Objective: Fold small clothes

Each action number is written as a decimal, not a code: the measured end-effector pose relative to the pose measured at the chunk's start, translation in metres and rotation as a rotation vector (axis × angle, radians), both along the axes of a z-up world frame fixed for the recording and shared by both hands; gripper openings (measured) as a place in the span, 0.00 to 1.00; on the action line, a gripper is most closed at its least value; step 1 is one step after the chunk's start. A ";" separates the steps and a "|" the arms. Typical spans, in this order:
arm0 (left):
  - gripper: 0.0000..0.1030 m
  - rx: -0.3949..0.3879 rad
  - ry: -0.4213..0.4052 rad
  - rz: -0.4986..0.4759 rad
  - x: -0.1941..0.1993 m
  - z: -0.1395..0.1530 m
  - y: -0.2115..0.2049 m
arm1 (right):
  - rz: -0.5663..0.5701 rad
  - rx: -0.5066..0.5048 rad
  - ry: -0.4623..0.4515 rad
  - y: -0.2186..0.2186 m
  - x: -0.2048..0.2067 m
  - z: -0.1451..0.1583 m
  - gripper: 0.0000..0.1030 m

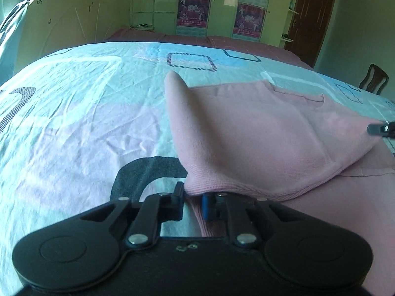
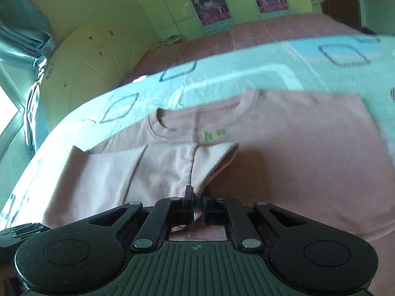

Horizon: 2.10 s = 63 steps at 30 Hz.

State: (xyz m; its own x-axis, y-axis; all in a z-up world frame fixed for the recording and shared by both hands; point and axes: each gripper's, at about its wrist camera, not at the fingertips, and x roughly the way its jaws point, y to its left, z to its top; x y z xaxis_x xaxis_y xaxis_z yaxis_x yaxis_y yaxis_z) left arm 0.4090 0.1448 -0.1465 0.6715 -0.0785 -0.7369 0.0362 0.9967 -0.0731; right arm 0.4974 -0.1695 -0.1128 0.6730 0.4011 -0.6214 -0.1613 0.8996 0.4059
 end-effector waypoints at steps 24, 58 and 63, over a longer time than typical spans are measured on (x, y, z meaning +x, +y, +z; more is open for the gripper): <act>0.47 -0.015 0.036 -0.107 -0.009 0.007 0.006 | -0.086 -0.067 0.072 -0.034 -0.027 -0.041 0.05; 0.08 -0.113 -0.086 -0.115 0.149 -0.018 0.018 | -0.148 -0.212 -0.039 -0.025 0.019 -0.040 0.05; 0.40 -0.035 -0.062 -0.094 0.152 -0.013 0.015 | -0.183 -0.224 0.078 -0.021 0.031 -0.056 0.06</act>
